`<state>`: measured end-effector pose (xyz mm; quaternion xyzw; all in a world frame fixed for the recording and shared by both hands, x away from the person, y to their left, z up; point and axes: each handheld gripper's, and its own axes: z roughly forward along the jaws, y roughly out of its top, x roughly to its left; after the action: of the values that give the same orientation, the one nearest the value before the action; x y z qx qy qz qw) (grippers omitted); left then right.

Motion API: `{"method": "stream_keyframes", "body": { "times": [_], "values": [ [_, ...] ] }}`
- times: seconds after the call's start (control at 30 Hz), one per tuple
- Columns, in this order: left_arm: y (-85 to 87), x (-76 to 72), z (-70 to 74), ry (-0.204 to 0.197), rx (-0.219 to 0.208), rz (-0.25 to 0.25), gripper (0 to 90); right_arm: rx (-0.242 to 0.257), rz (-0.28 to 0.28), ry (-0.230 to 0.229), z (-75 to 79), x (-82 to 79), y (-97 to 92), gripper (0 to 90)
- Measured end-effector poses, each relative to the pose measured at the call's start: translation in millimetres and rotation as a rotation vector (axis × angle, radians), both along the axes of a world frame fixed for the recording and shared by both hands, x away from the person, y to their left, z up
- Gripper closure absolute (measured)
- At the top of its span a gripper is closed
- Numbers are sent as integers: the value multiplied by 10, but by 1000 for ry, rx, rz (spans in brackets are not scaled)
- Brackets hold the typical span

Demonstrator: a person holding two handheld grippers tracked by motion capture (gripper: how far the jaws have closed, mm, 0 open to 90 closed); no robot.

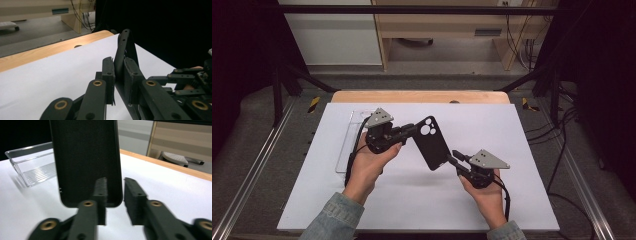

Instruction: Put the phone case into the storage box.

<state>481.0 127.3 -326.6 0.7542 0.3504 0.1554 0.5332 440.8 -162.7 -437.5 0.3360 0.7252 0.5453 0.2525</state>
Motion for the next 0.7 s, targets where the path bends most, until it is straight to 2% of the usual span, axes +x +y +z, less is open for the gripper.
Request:
{"method": "stream_keyframes", "body": {
  "times": [0.2, 0.47, 0.6, 0.7],
  "values": [
    [41, -4, 4, -25, 32, 11, 800, 13, -24, 7, -8, 21, 1, 497],
    [74, -27, 29, -58, 67, 11, 801, 29, -76, -9, -5, 38, -19, 254],
    [90, -30, 38, -67, 73, 12, 801, 31, -95, -18, -11, 44, -28, 180],
    [107, -33, 46, -71, 74, 13, 801, 36, -87, -16, -20, 58, -39, 129]
  ]
}}
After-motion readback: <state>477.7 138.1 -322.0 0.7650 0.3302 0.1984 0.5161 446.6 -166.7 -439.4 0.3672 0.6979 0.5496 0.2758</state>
